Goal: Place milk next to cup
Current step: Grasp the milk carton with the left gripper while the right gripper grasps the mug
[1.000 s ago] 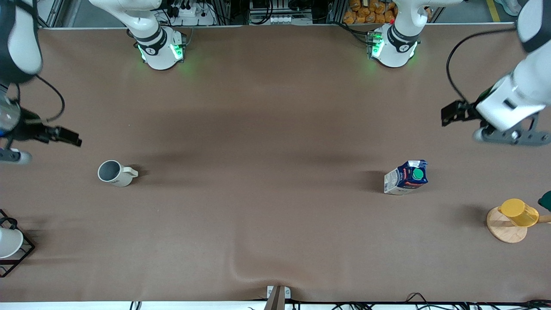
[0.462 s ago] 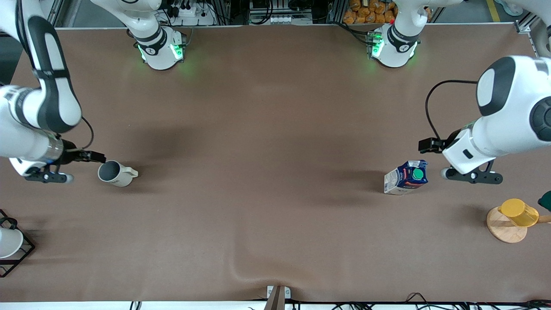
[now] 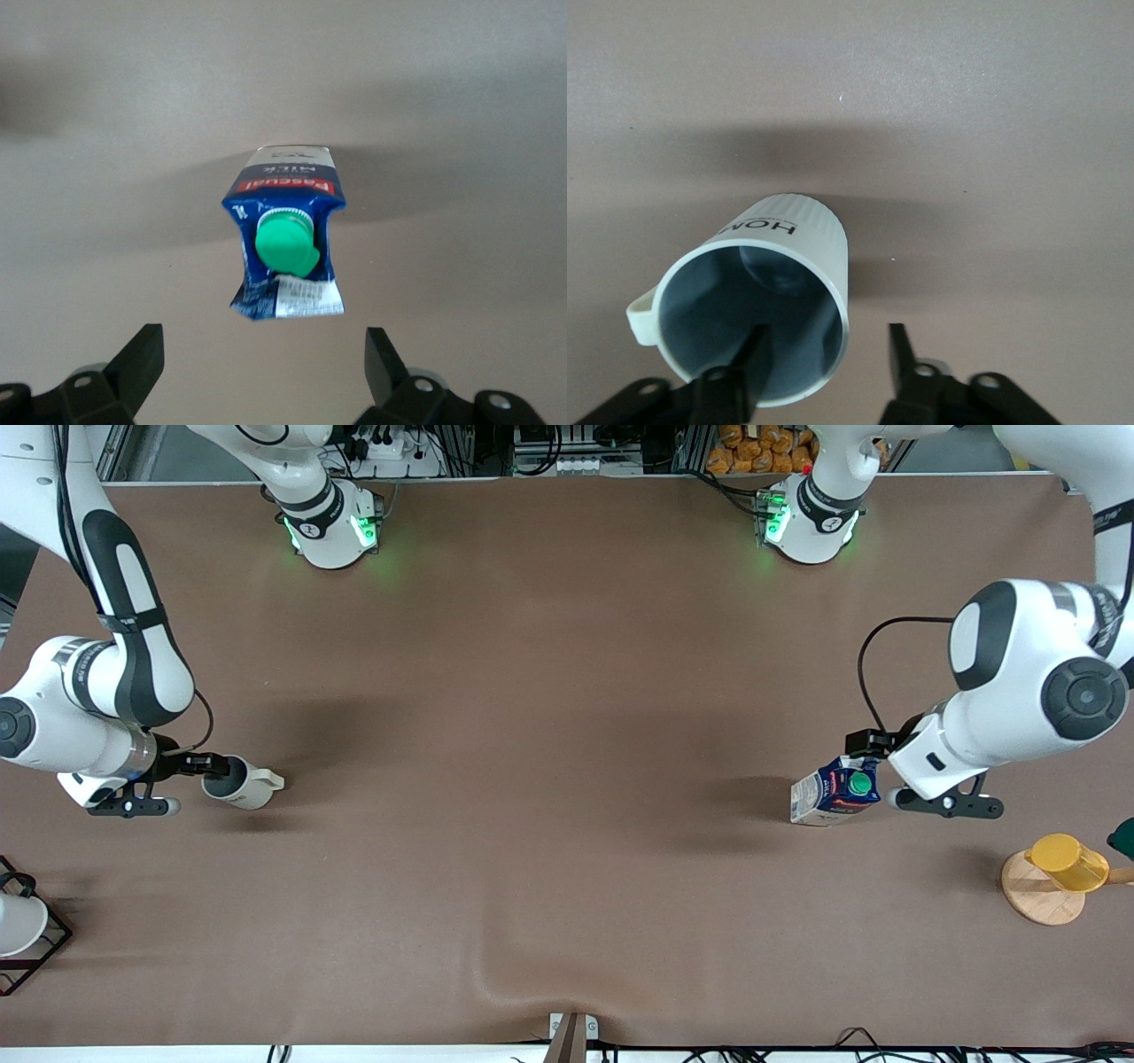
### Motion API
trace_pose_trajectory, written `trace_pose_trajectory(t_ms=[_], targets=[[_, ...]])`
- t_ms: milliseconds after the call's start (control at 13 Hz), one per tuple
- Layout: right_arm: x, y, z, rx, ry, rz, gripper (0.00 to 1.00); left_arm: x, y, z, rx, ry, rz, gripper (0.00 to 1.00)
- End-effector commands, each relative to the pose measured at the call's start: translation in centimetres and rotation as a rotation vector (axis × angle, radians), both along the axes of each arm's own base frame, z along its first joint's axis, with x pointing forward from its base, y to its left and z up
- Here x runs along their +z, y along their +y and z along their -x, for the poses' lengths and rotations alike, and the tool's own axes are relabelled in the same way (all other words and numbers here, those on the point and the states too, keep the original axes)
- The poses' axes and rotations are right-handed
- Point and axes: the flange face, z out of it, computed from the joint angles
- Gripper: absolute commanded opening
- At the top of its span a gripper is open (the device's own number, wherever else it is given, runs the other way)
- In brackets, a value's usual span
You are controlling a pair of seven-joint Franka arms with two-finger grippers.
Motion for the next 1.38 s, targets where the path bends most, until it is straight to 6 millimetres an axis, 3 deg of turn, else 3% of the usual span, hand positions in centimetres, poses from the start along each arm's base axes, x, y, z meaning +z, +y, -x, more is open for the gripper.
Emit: trace_pose_trajectory(t_ms=[0,154,308,538,769,846,923,1000,1077,1231,1308], targets=[[0.3,-0.1,-0.4,0.015,-0.001,-0.006,0.00,-2.2,-0.5,-0.6,-0.004,0.004,-0.017,1.00],[1.2,0.4,-0.6,0.021,0.016,-0.010,0.00,-3.0,-0.1,-1.0,0.003,-0.008,-0.014,1.00],[3.3,1.1,-1.3,0.011,0.078,-0.030,0.00,-4.3,-0.2,-1.3,0.004,-0.004,-0.014,1.00],[8.0,5.5,-2.2,-0.098,0.198,-0.063,0.00,-5.2,-0.9,-1.5,0.024,-0.002,-0.019,1.00],[12.1,13.9,-2.9,-0.227,0.262,-0.074,0.00,-6.4,-0.6,-1.7,0.028,0.015,-0.020,1.00],[13.5,17.8,-3.1,-0.277,0.264,-0.080,0.00,-6.9,-0.9,-1.9,0.026,0.006,-0.016,1.00],[14.3,21.1,-3.3,-0.339,0.262,-0.084,0.00,-7.0,-1.0,-2.0,0.031,0.006,-0.011,0.48],[15.1,24.7,-3.3,-0.402,0.262,-0.101,0.00,-7.1,-0.9,-2.0,0.031,0.007,-0.010,0.13],[15.5,29.1,-3.0,-0.453,0.269,-0.103,0.00,-6.9,-0.6,-2.0,0.036,0.005,-0.009,0.00],[14.8,36.0,-3.8,-0.622,0.245,-0.073,0.00,-6.7,-0.9,-2.0,0.036,0.002,-0.008,0.00],[14.5,40.6,-3.6,-0.673,0.220,-0.056,0.00,-6.3,-0.9,-2.1,0.035,-0.006,-0.008,0.00]])
